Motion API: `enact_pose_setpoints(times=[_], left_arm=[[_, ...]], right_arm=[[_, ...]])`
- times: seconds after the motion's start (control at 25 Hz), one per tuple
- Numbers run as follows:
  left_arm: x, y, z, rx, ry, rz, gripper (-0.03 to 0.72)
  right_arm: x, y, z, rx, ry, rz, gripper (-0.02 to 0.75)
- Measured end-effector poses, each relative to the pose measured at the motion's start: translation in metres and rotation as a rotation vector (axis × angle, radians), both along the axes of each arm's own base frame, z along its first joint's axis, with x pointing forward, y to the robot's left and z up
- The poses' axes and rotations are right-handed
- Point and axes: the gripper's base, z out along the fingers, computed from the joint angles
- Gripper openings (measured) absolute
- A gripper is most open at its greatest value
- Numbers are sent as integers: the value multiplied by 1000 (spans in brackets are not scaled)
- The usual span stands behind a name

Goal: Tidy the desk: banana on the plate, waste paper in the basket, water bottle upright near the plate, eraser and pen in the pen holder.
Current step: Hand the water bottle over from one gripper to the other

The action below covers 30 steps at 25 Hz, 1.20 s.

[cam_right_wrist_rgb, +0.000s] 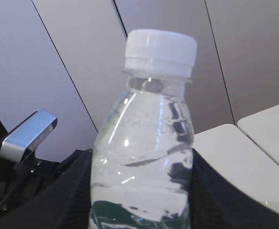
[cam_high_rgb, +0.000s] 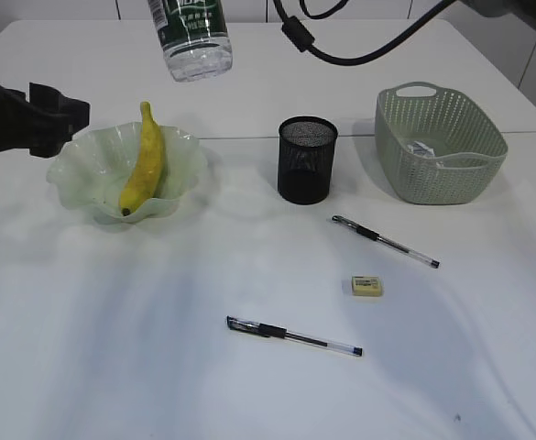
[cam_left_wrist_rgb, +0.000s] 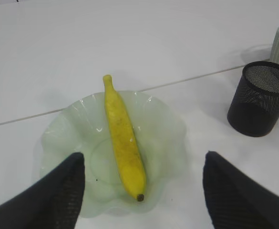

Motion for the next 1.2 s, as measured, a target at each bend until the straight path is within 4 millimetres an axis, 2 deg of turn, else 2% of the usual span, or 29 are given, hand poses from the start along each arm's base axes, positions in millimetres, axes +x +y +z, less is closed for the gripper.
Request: enact_pose_setpoints(times=[0.28,0.84,1.2], left_arm=[[6,1,0,-37,-53,39,538],[28,-6,-24,-121,-97,15,527],[35,13,-13,-275,-183,-102,527]], right_arm=[[0,0,0,2,-2,0,376],[0,0,1,7,-5,1,376],[0,0,1,8,-6,2,376]])
